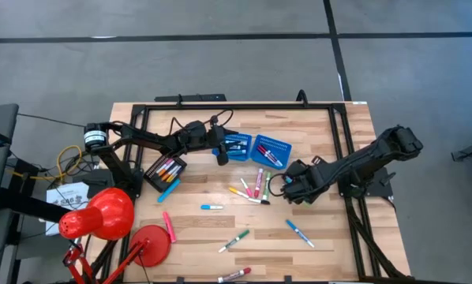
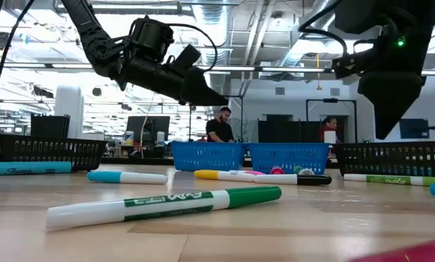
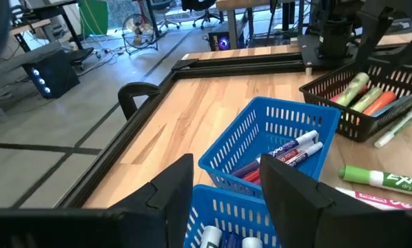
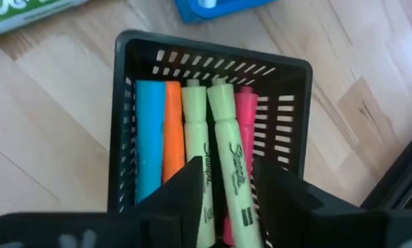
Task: Pick & Place Markers
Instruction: Put the red solvent marker into the left blue bin
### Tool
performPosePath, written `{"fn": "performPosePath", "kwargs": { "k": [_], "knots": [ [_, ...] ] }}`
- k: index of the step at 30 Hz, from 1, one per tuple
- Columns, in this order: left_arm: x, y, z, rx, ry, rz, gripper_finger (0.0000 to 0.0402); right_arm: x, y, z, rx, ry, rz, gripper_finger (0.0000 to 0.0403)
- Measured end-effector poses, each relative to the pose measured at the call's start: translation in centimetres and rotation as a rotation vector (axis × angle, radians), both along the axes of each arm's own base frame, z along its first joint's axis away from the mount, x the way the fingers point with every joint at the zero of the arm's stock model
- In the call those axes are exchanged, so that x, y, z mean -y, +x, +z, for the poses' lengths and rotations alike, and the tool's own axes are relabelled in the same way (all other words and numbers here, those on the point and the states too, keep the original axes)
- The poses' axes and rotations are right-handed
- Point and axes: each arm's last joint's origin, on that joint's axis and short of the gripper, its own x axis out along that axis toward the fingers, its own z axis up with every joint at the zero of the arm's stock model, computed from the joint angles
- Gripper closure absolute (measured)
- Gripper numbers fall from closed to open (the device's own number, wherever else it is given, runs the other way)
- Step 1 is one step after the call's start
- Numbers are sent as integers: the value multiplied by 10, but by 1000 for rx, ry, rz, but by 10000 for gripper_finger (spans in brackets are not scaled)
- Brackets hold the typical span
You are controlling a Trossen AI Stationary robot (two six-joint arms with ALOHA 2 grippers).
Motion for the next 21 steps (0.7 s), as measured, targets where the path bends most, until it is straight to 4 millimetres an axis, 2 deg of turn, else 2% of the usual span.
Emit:
{"fn": "performPosePath", "kwargs": {
  "k": [6, 9, 16, 21],
  "knots": [
    [9, 2, 0, 3, -10, -31, 238, -2, 5, 0, 50, 19, 4, 253],
    [20, 5, 0, 7, -29, -127, 238, -6, 13, 7, 103, 38, 27, 244],
    [71, 10, 0, 10, -292, -507, 238, -30, 33, 25, 289, 93, 211, 237],
    [115, 8, 0, -20, -334, -703, 238, -66, 54, 27, 537, 133, 497, 239]
  ]
}}
